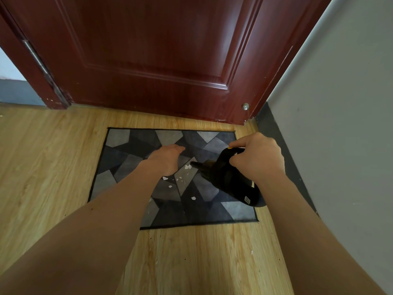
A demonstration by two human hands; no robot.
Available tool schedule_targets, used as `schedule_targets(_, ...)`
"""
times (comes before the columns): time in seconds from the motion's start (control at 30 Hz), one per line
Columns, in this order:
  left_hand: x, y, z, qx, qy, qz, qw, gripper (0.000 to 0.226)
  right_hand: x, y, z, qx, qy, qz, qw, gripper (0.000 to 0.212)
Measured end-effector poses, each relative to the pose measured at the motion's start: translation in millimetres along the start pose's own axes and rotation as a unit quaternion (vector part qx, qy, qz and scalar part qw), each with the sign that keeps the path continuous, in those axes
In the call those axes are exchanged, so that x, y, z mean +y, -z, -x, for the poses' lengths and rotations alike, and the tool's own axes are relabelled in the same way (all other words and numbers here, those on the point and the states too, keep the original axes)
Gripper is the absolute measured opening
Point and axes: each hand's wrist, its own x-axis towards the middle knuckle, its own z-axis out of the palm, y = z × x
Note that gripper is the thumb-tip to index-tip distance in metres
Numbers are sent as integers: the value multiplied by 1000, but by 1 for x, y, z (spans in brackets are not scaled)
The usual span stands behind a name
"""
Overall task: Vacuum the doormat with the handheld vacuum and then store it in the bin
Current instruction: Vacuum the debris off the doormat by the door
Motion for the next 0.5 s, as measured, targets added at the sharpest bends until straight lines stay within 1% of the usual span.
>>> schedule_targets(0.3, 0, -1, -1, 2, -12, -3, 1000, 69, -3, 4, 0, -19, 26, -10, 999, 34)
schedule_targets(0.5, 3, -2, -2, 5, -6, 0, 1000, 71, -1, 5, 0, -22, 19, 2, 1000, 35)
